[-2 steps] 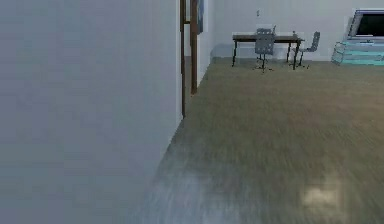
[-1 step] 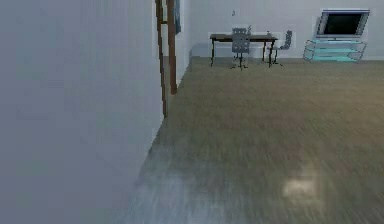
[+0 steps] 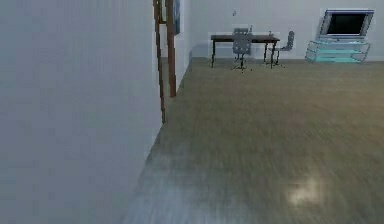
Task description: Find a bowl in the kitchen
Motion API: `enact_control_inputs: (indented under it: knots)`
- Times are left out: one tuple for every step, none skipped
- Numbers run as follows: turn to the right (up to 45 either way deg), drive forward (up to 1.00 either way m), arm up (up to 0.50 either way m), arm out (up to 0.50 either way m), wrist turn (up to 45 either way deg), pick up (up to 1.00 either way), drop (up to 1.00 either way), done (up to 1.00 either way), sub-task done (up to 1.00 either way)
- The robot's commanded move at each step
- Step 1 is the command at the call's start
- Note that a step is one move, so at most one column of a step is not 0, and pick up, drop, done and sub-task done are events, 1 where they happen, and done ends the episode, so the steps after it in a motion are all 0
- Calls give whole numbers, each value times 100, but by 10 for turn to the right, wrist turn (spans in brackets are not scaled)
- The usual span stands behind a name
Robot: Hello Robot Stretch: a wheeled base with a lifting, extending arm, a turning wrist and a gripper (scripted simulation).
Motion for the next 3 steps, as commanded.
enact_control_inputs:
  knots:
    - [0, 100, 0, 0, 0, 0, 0, 0, 0]
    - [0, 100, 0, 0, 0, 0, 0, 0, 0]
    - [-30, 0, 0, 0, 0, 0, 0, 0, 0]
